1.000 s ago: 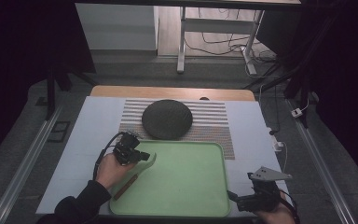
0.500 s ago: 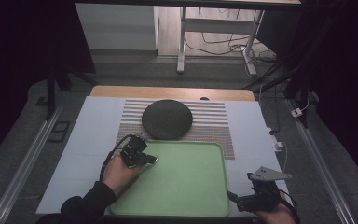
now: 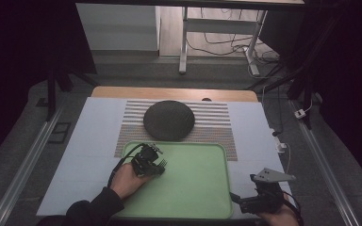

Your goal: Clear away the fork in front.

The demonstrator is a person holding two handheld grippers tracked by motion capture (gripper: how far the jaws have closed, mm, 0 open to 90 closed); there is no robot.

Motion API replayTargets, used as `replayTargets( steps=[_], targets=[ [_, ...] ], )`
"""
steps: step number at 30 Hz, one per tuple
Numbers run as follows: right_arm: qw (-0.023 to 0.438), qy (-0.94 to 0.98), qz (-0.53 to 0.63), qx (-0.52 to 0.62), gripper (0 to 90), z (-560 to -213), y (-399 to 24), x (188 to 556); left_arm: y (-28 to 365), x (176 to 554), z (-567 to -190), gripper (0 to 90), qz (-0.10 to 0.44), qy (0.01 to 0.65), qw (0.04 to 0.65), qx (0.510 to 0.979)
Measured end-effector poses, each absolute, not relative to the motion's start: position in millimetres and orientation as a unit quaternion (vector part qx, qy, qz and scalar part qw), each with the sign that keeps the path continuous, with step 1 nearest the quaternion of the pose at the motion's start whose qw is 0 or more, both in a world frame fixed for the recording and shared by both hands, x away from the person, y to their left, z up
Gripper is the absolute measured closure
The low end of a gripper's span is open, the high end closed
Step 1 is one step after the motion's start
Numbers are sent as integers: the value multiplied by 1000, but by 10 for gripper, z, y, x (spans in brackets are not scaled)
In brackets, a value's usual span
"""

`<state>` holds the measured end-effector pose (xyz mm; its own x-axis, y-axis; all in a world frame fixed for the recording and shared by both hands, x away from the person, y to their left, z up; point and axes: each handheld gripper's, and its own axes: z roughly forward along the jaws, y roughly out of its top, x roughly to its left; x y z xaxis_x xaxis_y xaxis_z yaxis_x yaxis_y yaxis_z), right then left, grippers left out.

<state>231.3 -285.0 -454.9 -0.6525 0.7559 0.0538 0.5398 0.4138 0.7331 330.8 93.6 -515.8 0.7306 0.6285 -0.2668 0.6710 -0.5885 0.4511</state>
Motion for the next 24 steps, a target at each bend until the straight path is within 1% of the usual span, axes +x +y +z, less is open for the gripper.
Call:
replayTargets(
  steps=[3,8,16,24],
  targets=[
    [144,829,374,391,6,-4550,-2849,2313,965,3326,-5152,886,-16,370,264,891],
    [144,829,374,390,6,-4549,-2848,2312,1125,3413,-5153,885,-5,402,260,878],
    [144,829,374,390,6,-4551,-2845,2312,1369,3505,-5158,885,-2,441,256,860],
    [145,830,373,389,6,-4552,-2841,2311,1570,3555,-5163,884,-4,465,255,848]
  ],
)
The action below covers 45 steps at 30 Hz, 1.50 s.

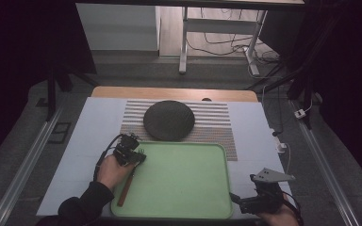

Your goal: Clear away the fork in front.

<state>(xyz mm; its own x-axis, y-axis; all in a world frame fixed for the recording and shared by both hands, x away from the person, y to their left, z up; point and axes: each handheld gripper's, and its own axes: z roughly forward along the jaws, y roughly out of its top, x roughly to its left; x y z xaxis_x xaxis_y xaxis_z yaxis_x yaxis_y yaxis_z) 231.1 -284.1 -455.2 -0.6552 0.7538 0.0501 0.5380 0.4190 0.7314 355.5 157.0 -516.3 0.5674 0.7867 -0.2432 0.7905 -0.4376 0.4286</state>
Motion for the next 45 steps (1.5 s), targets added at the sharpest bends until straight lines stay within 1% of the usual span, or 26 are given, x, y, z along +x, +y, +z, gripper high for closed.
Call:
replayTargets(
  steps=[8,11,16,24,30,41,45],
  targets=[
    [145,830,372,389,6,-4551,-2838,2309,1709,3576,-5162,880,0,480,250,841],
    [145,831,372,388,6,-4551,-2839,2309,1725,3576,-5167,854,-3,481,256,838],
    [145,831,372,387,6,-4551,-2839,2308,1725,3572,-5153,785,-1,476,261,840],
    [145,832,372,386,6,-4549,-2836,2305,1771,3554,-5115,667,-2,476,280,834],
    [145,831,373,386,6,-4547,-2833,2302,1798,3507,-5044,574,6,464,298,834],
    [144,833,372,384,6,-4545,-2825,2302,1814,3358,-4928,315,32,416,337,844],
    [143,834,371,383,6,-4546,-2823,2303,1837,3304,-4870,224,36,407,357,840]
  ],
)
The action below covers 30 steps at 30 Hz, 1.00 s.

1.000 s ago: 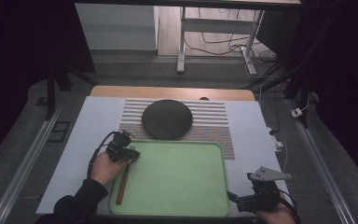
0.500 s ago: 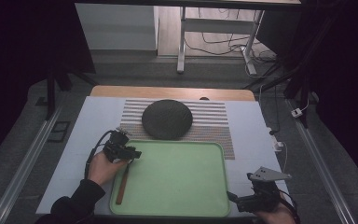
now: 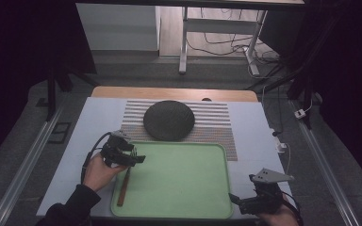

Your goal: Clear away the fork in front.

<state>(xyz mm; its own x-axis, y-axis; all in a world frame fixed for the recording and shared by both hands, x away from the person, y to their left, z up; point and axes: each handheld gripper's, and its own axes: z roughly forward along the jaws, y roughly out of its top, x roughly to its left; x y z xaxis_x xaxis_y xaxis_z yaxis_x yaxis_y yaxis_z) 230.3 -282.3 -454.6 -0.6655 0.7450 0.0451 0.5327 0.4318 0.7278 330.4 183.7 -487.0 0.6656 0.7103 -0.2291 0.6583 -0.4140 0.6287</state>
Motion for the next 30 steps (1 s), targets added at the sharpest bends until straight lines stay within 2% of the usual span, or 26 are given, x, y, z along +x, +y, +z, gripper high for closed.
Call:
replayTargets(
  steps=[13,30],
  targets=[
    [142,833,371,386,6,-4550,-2828,2309,1970,2985,-4661,26,48,384,399,831],
    [141,832,370,389,6,-4550,-2832,2313,2319,2439,-4581,0,50,393,441,805]
  ],
)
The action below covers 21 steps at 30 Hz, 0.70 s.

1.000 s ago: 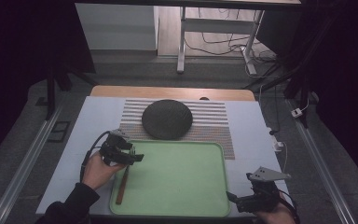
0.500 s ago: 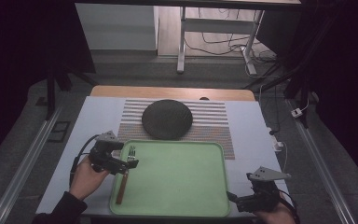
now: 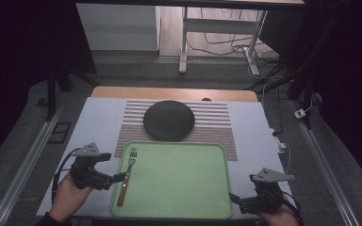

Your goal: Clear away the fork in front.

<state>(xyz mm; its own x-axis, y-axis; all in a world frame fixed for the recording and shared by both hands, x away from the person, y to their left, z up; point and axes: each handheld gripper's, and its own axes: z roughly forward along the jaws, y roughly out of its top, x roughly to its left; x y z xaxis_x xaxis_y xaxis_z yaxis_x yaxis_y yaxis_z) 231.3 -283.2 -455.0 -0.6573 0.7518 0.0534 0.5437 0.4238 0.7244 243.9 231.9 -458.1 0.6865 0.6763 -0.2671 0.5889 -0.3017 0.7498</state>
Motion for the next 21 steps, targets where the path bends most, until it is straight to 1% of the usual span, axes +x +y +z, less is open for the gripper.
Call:
replayTargets(
  steps=[21],
  targets=[
    [143,832,369,390,6,-4550,-2830,2311,2758,1947,-4683,0,55,430,456,777]
  ],
)
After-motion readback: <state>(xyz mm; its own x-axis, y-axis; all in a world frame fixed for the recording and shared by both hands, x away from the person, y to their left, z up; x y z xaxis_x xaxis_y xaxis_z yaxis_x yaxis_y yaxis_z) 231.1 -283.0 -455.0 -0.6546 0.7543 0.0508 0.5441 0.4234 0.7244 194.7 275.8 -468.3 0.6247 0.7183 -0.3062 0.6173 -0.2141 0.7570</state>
